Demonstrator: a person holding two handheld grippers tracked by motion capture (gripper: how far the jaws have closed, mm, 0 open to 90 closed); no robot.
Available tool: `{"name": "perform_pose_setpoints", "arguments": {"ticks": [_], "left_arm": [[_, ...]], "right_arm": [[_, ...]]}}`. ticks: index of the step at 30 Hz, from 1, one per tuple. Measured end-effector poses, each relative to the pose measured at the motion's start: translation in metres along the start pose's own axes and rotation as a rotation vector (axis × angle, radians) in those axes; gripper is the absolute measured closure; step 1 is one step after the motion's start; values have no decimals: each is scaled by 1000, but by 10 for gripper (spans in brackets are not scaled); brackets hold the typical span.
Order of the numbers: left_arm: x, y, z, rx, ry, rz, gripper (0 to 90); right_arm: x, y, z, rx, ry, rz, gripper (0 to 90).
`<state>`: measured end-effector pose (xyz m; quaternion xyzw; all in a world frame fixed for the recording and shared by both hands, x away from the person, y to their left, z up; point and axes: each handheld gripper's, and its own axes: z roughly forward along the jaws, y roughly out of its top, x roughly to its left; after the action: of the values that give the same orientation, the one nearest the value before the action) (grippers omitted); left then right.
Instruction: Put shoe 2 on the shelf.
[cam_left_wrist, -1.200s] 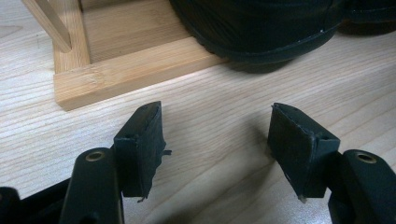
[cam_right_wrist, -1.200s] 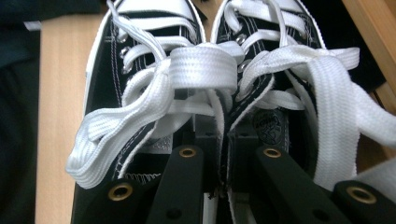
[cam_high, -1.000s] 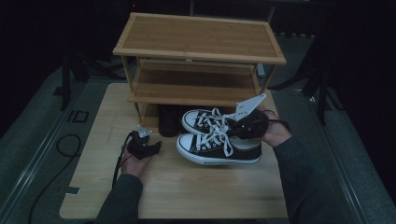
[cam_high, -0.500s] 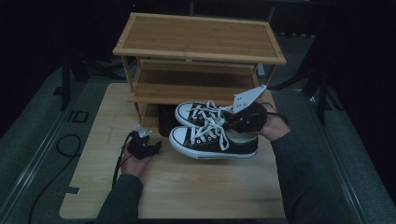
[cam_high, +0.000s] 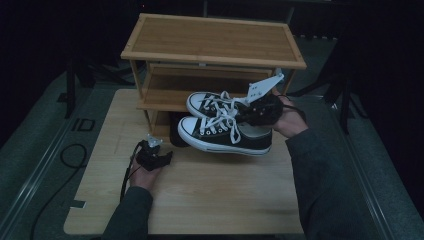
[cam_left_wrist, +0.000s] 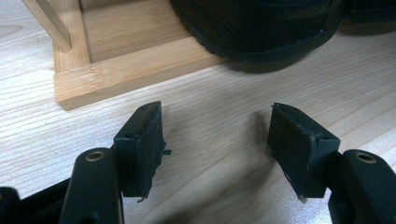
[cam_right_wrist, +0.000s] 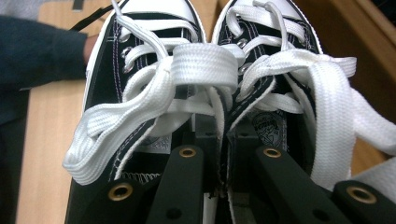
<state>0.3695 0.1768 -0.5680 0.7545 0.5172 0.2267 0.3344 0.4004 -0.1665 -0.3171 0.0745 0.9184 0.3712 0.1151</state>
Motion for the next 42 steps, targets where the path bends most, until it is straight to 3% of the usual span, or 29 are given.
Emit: {"name": "perform_pose_setpoints", "arguments": {"ticks": [8, 14, 20, 25, 42], "left_arm": [[0, 0, 0, 0, 0, -1, 360], [0, 0, 0, 0, 1, 0, 360], [0, 0, 0, 0, 0, 0, 360], [0, 0, 0, 0, 0, 0, 360], [0, 0, 0, -1, 1, -1, 360]], "right_arm": [[-13, 8, 10, -19, -56, 52, 860], [-21, 9, 17, -16, -80, 65, 859], [-24, 11, 22, -21, -114, 94, 859], [-20, 13, 23, -22, -174, 124, 859], [-21, 15, 34, -16, -321, 307, 858]]}}
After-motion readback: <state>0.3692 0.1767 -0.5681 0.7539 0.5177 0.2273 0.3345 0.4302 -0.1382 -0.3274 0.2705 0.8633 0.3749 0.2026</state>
